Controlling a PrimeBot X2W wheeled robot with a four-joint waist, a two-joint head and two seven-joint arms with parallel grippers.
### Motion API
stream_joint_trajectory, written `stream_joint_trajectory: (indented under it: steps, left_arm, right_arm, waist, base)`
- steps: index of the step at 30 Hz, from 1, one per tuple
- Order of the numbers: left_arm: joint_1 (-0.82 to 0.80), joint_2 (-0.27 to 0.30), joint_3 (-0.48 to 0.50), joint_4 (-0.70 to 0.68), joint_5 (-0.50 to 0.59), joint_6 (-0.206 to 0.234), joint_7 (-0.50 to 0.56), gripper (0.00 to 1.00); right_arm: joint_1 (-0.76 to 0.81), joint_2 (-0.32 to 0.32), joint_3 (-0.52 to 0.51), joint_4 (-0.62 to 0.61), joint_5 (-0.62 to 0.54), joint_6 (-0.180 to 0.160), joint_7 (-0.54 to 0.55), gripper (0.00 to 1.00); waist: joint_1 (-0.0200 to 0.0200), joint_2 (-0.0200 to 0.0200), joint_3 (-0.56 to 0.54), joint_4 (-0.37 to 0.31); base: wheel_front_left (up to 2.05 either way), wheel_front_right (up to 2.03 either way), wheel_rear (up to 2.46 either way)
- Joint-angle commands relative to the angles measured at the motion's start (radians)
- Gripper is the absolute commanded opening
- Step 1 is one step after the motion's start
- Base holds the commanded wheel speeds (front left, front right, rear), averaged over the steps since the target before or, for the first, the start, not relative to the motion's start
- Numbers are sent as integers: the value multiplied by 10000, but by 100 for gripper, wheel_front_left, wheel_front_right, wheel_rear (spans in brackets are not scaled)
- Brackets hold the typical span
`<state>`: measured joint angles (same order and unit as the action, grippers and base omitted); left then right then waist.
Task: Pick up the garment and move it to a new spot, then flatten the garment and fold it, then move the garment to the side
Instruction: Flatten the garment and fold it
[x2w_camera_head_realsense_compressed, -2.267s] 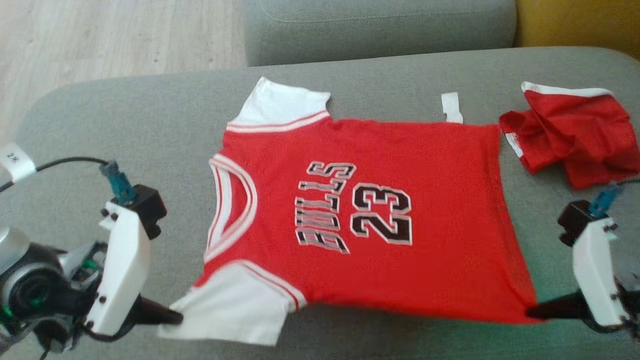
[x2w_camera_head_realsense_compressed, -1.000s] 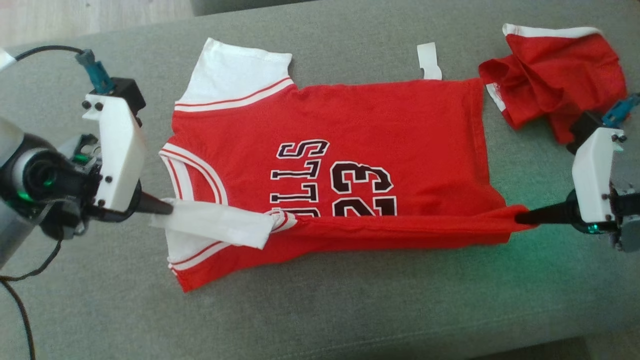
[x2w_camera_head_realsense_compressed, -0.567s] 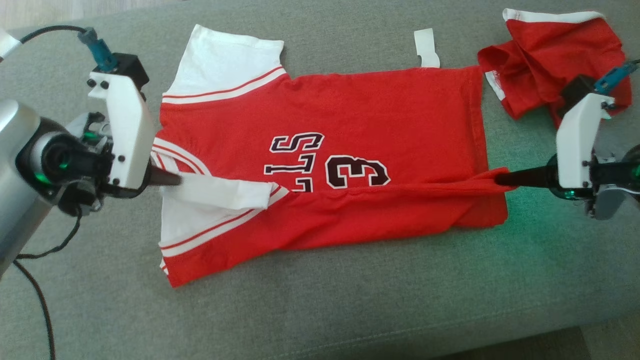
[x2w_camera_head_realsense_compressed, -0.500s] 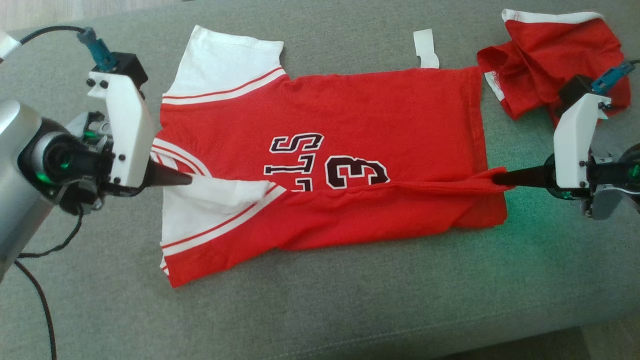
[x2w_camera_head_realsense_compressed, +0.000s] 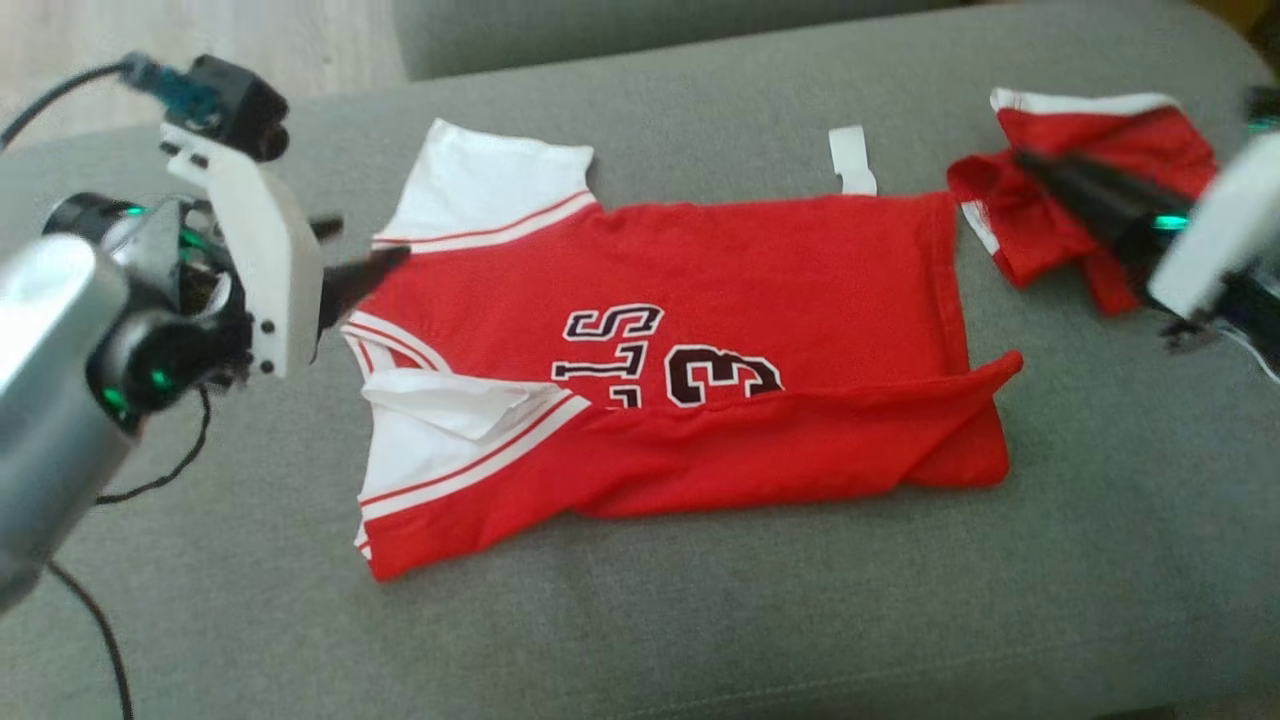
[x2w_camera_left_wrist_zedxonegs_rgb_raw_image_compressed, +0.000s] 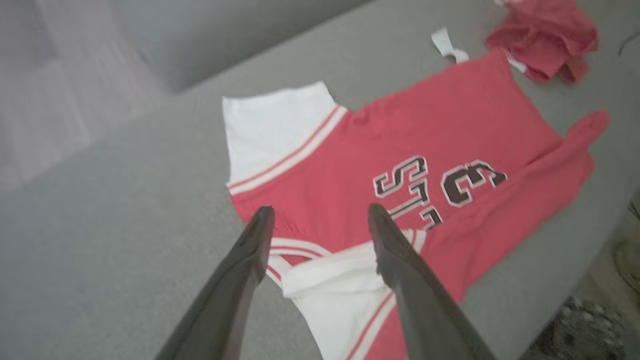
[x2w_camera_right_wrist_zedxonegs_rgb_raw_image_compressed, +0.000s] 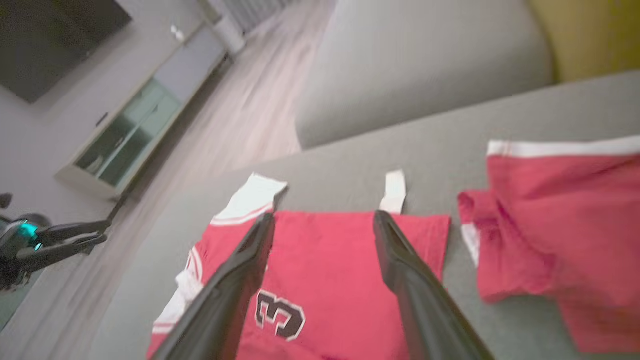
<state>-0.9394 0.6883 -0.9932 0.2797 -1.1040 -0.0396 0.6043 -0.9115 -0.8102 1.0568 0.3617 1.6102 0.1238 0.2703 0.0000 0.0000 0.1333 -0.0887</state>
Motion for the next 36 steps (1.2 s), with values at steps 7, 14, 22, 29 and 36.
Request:
stream_joint_trajectory:
  steps: [7,14,22,29,36]
  left_arm:
    - [1122,534,1085,-1381,1966,1965,-4165,100]
    - [3685,627,1755,-2776,2081,4245,-6674,100]
    - [6280,498,1984,-3532,1278,5659,-7538,100]
    - [6902,-2,1411,-3018,1425,6008,-7597,100]
    - [6398,-958,705,-1793,1524,5417,-7194,100]
  right_arm:
    - [2123,-913,-757,-376,-1661,69,-4537,100]
    - [3876,-156,-3267,455,-4393,69,-5313,100]
    - [6745,1668,-5372,285,-6499,69,-5116,100]
    - [7441,2977,-6501,410,-8091,69,-3394,100]
    - [7551,4029,-7208,387,-9425,69,-1625,100]
  waist:
    - [0,0,-541,458]
    - [0,0,-741,487]
    - [0,0,-655,362]
    - [0,0,-475,365]
    - [0,0,-109,486]
  base:
    - [0,0,0]
    - [0,0,0]
    - [0,0,0]
    - [0,0,0]
    - [0,0,0]
